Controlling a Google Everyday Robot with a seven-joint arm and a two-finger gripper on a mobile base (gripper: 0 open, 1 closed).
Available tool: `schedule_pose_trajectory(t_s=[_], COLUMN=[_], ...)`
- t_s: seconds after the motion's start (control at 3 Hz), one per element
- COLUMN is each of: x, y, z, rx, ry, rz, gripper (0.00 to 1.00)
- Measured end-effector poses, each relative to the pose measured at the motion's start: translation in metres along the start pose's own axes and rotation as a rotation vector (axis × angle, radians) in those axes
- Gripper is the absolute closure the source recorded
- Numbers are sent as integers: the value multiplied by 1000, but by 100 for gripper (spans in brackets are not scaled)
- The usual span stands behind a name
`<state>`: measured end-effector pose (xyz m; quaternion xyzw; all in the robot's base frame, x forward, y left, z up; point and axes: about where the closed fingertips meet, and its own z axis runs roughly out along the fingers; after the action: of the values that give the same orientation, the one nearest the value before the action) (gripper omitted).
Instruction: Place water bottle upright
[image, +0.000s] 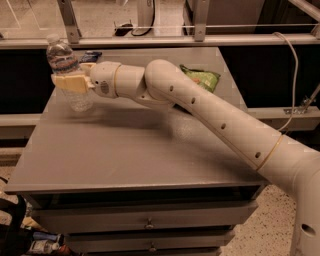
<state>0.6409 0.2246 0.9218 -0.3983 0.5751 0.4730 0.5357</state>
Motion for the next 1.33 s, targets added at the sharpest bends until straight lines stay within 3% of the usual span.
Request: schedule_pose_trajectory(t_s=[1.33], x=[17], y=[-6], z=[-11], rx=[27], ry=[-48], rz=[48], gripper=[100])
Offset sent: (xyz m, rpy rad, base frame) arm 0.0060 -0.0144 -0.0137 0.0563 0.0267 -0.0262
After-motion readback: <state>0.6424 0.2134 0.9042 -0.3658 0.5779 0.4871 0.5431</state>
